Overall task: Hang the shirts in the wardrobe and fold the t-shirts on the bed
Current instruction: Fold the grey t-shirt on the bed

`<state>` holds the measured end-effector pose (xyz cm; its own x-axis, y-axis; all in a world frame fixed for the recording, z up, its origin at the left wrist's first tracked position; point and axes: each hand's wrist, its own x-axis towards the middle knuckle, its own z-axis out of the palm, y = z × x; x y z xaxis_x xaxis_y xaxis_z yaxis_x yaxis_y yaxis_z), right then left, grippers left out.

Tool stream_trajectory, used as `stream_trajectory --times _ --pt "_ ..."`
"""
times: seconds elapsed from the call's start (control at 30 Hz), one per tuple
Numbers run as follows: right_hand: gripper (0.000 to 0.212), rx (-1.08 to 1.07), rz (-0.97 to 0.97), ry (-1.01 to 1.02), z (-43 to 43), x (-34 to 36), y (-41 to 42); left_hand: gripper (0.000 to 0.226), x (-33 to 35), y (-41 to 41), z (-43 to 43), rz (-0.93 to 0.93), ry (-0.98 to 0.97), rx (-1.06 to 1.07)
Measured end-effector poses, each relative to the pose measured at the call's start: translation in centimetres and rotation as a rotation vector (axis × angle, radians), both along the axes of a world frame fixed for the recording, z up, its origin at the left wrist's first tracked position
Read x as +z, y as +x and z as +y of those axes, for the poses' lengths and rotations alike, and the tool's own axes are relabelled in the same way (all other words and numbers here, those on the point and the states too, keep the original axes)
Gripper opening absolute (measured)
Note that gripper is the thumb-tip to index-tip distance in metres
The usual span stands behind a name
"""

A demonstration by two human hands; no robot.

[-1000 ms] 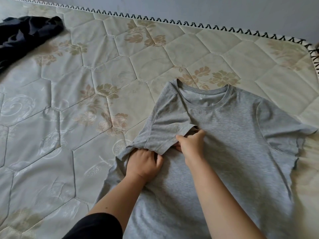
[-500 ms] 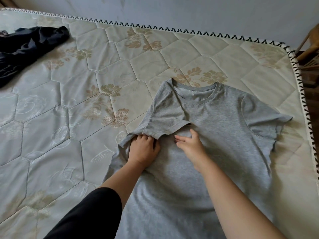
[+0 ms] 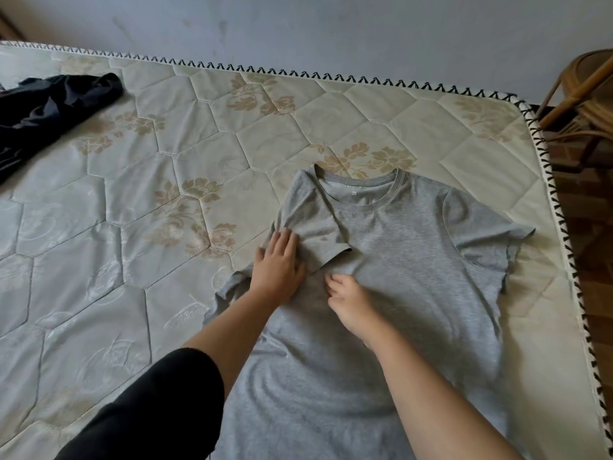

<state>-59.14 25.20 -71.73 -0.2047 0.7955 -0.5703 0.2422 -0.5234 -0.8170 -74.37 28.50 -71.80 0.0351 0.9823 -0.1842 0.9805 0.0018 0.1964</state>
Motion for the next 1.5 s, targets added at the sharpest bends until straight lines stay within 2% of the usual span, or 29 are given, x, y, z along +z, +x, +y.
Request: stream_trajectory --times 0.07,0.17,0.23,0.33,0.4,0.47,0.57,0.63,0.73,0.83,0.93,1.03,1.13,1.23,1.27,1.4,1.5 --pt "0.045 -0.027 0.003 0.003 0.3 -0.2 0.0 0.069 -1.6 -0.8 -1.6 0.046 -0.023 -0.03" --pt "0.014 -0.048 -0.153 0.056 1.3 0.0 0.5 0.078 -2.6 -1.3 -3.1 0.04 0.038 -0.053" --pt "0.014 -0.09 -0.256 0.143 2.1 1.1 0.9 0.075 -2.8 -1.3 -3.0 0.04 0.073 -0.049" --pt "0.023 -0.042 -0.522 0.549 3.3 2.2 -0.2 0.073 -3.1 -1.3 -3.0 0.007 0.1 -0.045" --pt "0.024 0.041 -0.562 0.832 3.9 2.5 -2.4 0.073 -3.4 -1.4 -3.0 -0.028 0.115 -0.043" --pt "0.034 0.218 -0.613 0.981 4.6 2.0 -4.6 0.069 -3.5 -1.5 -3.0 -0.07 0.133 -0.031" --pt "0.047 0.632 -0.665 0.8 5.9 0.7 -6.3 0.062 -3.9 -1.4 -3.0 -0.097 0.17 -0.017" --pt "0.056 0.757 -0.753 0.738 6.6 -0.8 -5.6 0.066 -4.1 -1.5 -3.0 -0.079 0.204 -0.031" --pt "0.076 0.748 -0.906 0.77 8.1 -2.4 -3.8 0.073 -4.4 -1.7 -3.0 -0.033 0.222 -0.066" --pt "0.06 0.692 -1.027 0.747 10.2 -2.6 -2.0 0.077 -4.4 -1.9 -3.0 -0.056 0.23 -0.054" --pt "0.052 0.671 -1.078 0.681 11.8 -2.2 -0.7 0.069 -4.3 -1.7 -3.1 -0.06 0.242 -0.042" --pt "0.054 0.659 -1.095 0.637 12.5 -1.7 -0.3 0.056 -4.3 -1.6 -3.0 -0.075 0.254 0.005" --pt "0.056 0.678 -1.06 0.696 12.1 -1.1 -1.5 0.056 -4.4 -1.5 -3.0 -0.04 0.258 0.0" --pt "0.059 0.971 -0.924 0.952 9.9 -1.6 -3.6 0.06 -4.5 -1.5 -2.9 -0.02 0.254 -0.011" --pt "0.058 1.011 -0.875 0.972 9.4 -1.8 -4.0 0.061 -4.5 -1.5 -2.9 -0.013 0.254 -0.013" --pt "0.053 0.973 -0.886 0.955 11.8 -2.8 -3.9 0.066 -4.6 -1.6 -2.9 0.014 0.234 -0.019" --pt "0.051 0.878 -0.999 0.86 14.9 -2.4 -3.1 0.067 -4.5 -1.6 -2.9 -0.01 0.239 -0.017"
